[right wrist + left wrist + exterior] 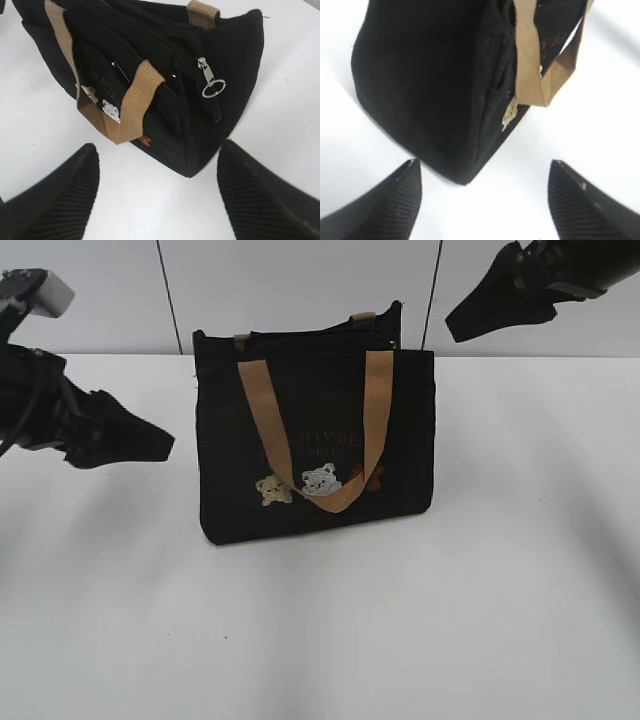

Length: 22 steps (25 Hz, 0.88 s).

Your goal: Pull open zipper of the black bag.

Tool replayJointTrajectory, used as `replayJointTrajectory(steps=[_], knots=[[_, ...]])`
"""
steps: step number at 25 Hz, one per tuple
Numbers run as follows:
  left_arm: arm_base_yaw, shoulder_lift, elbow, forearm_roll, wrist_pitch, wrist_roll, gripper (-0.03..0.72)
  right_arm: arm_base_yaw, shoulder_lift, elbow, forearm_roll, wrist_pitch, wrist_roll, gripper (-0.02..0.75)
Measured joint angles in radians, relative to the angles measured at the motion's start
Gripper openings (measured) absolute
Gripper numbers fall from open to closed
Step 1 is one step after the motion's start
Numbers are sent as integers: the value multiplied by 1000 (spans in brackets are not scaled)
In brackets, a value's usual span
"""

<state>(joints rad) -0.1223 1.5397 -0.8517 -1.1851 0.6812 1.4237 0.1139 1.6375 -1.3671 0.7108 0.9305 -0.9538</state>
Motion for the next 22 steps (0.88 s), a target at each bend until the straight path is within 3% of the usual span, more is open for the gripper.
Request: replayJointTrajectory(steps=[10, 22], knots=[[0, -443, 148, 515, 72, -564, 587, 0, -184, 180, -49, -64, 104, 554], [0, -962, 161, 890, 267, -1101, 587, 0, -633, 551, -60, -67, 178, 554]])
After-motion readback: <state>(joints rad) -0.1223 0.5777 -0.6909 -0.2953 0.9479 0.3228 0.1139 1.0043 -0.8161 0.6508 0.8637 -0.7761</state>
